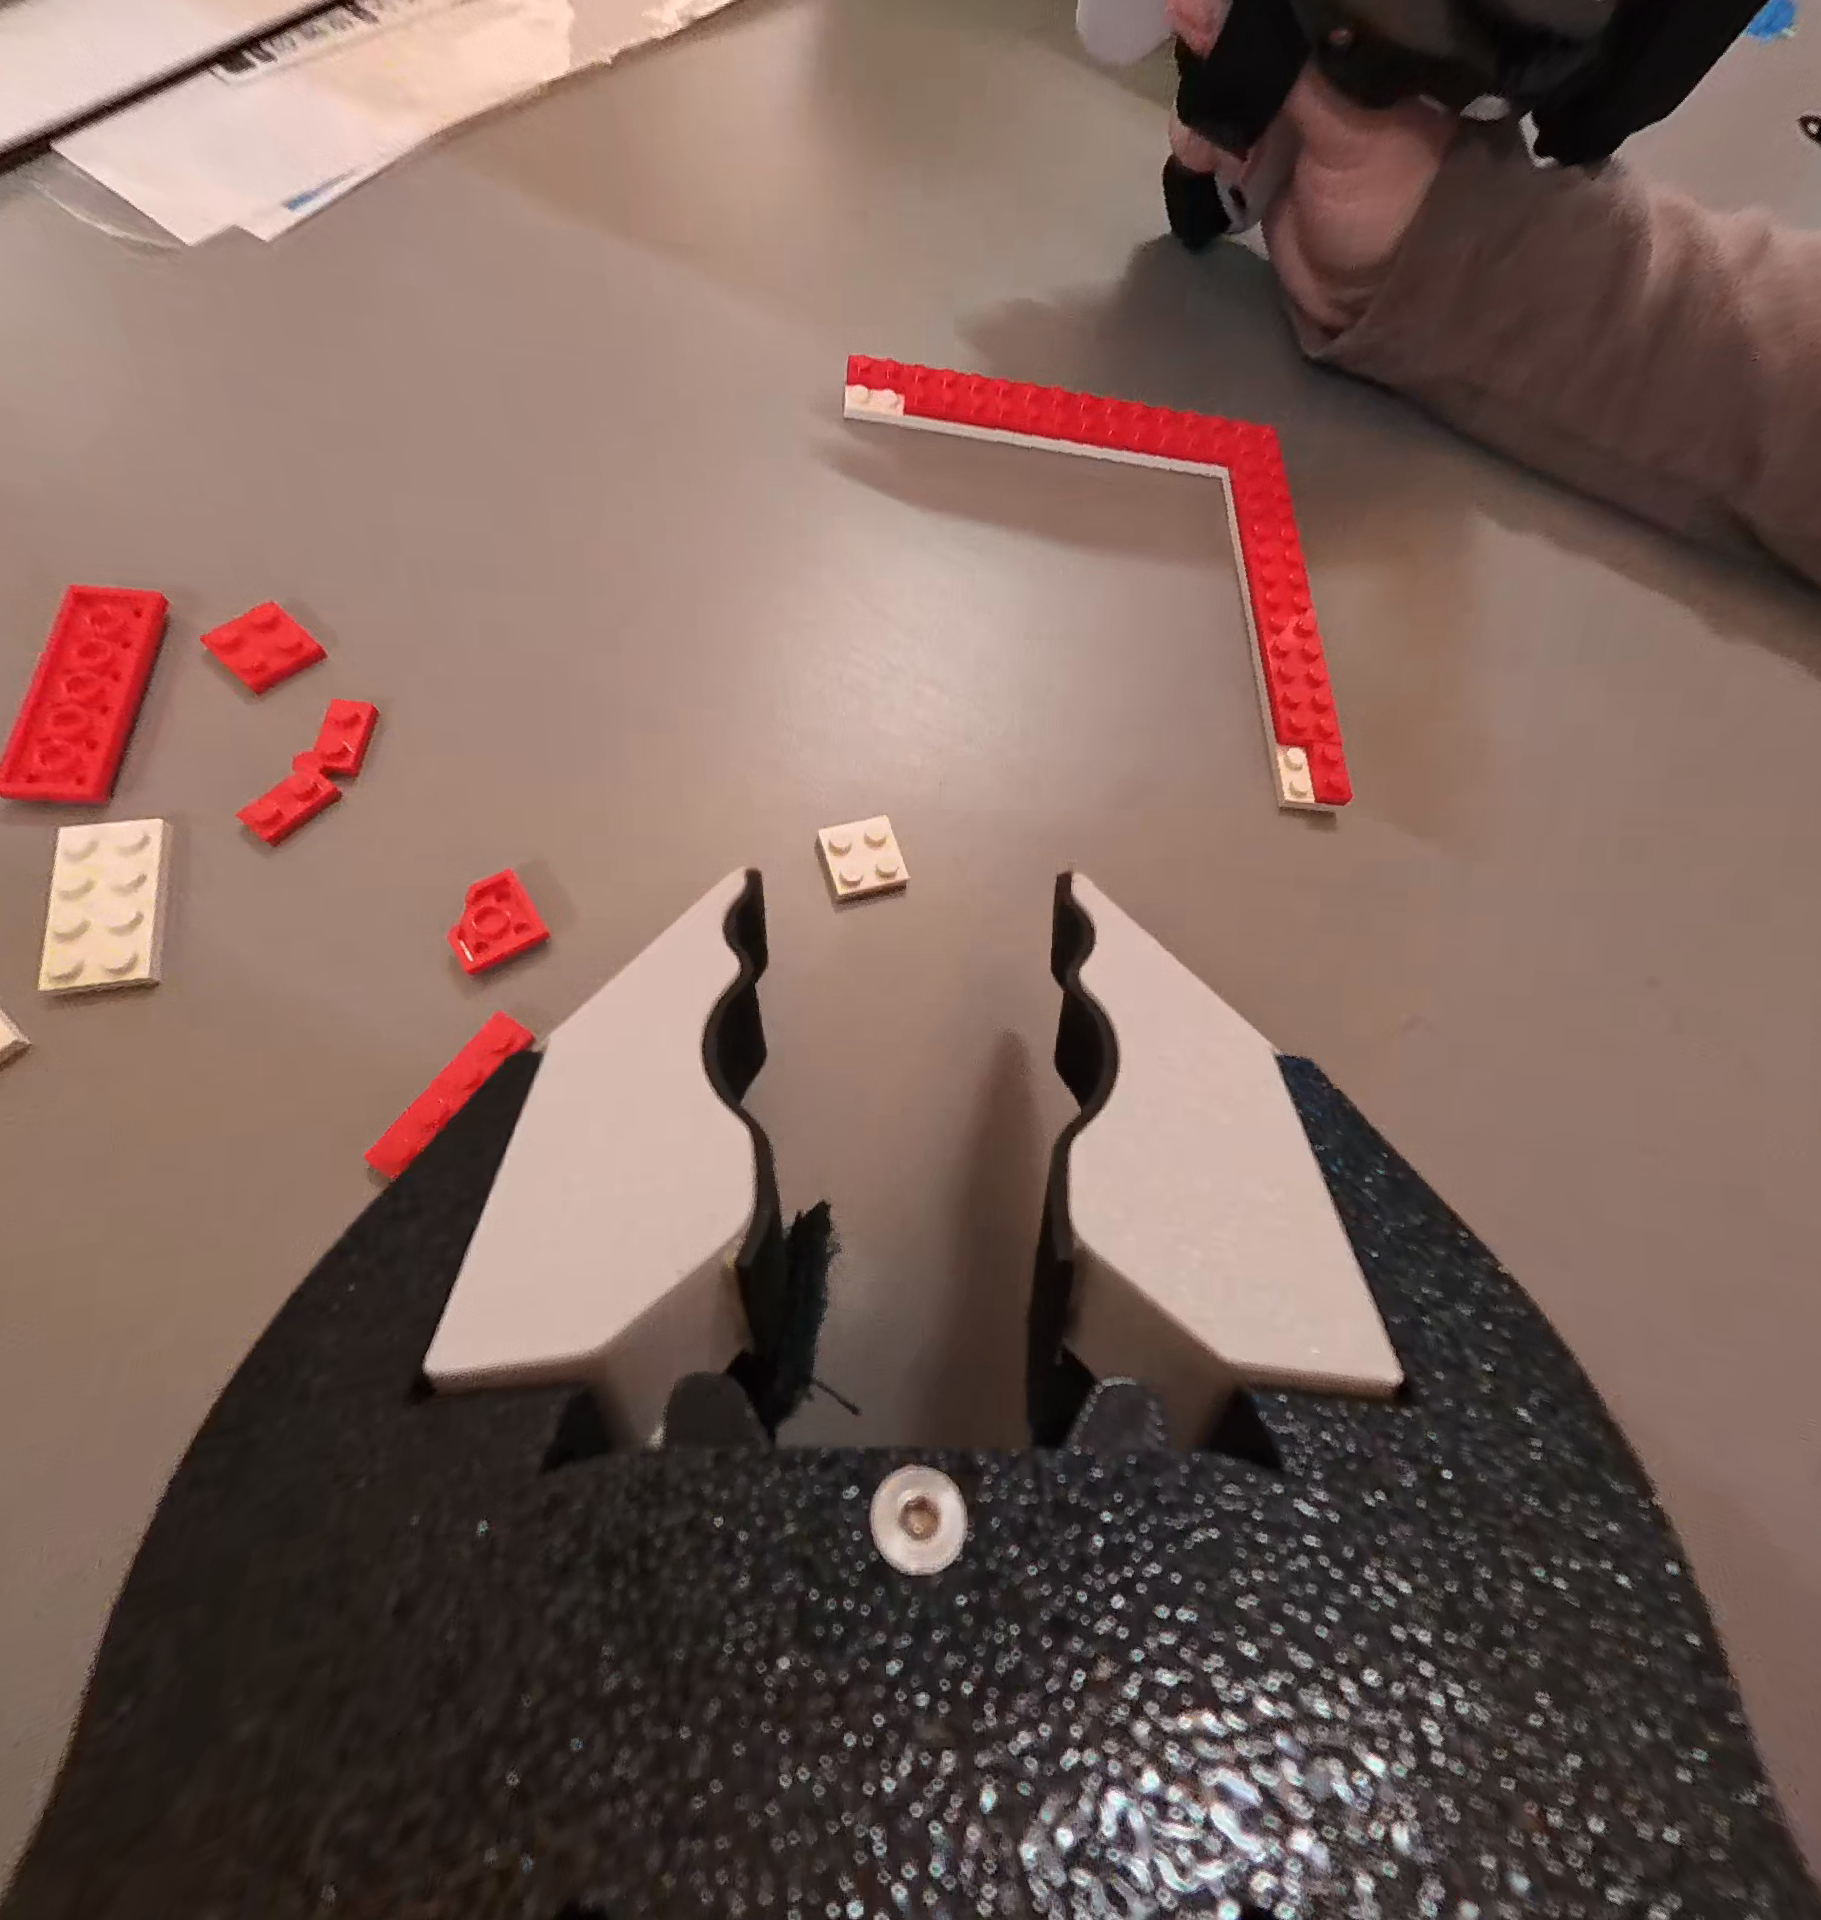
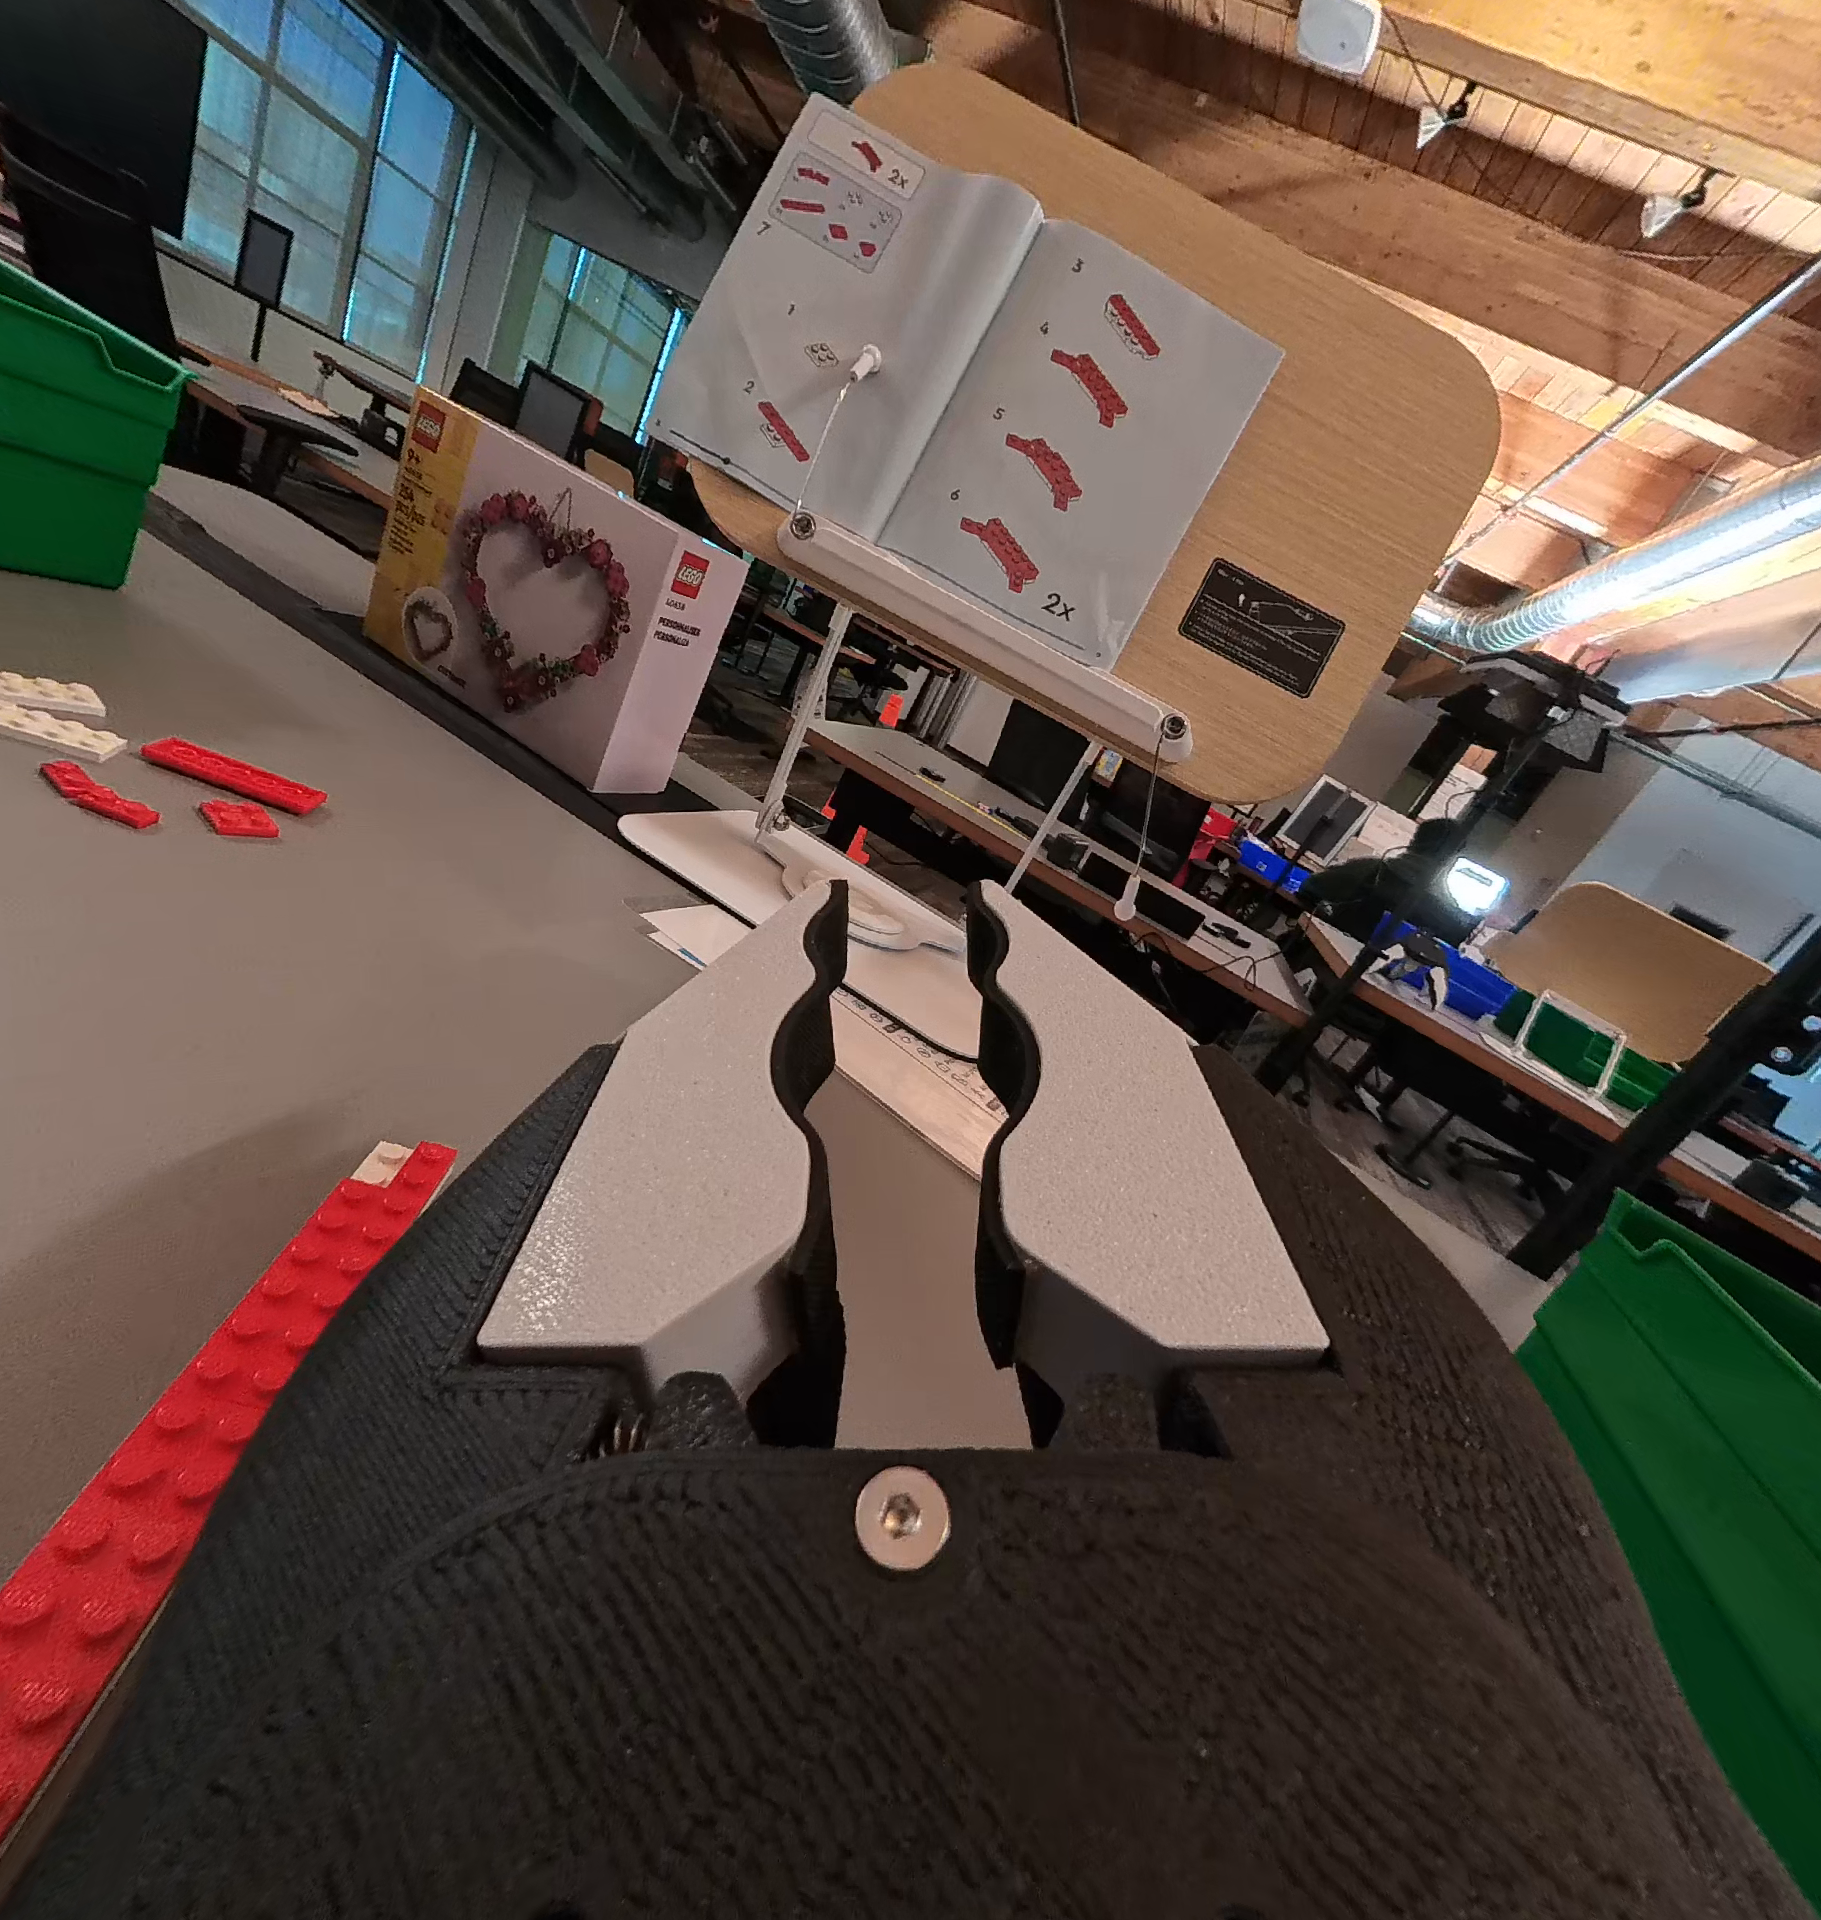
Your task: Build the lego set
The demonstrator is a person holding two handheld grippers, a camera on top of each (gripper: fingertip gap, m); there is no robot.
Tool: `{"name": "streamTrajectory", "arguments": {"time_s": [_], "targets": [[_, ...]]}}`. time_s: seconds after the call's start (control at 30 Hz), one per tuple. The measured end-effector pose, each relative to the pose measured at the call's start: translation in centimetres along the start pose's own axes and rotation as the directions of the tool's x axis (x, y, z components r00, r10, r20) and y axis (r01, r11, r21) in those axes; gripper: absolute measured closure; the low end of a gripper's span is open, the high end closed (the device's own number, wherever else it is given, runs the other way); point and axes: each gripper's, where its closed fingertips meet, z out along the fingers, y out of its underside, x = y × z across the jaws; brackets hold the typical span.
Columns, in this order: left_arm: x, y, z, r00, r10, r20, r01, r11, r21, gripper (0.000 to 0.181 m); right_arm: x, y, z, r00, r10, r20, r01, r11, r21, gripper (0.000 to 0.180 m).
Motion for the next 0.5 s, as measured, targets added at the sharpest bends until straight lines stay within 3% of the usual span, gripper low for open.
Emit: {"name": "streamTrajectory", "arguments": {"time_s": [0.03,0.5], "targets": [[0.0,0.2,0.1,1.0,-0.005,-0.004,0.005,1.0,-0.014,0.127,0.0,0.0,0.0,1.0,0.0,0.0,0.0,1.0,0.0,0.159],[1.2,1.0,1.4,0.999,0.014,-0.046,-0.017,0.997,-0.069,0.122,-0.1,0.0,0.0,1.0,-0.002,0.001,0.002,1.0,-0.001,0.159]]}}
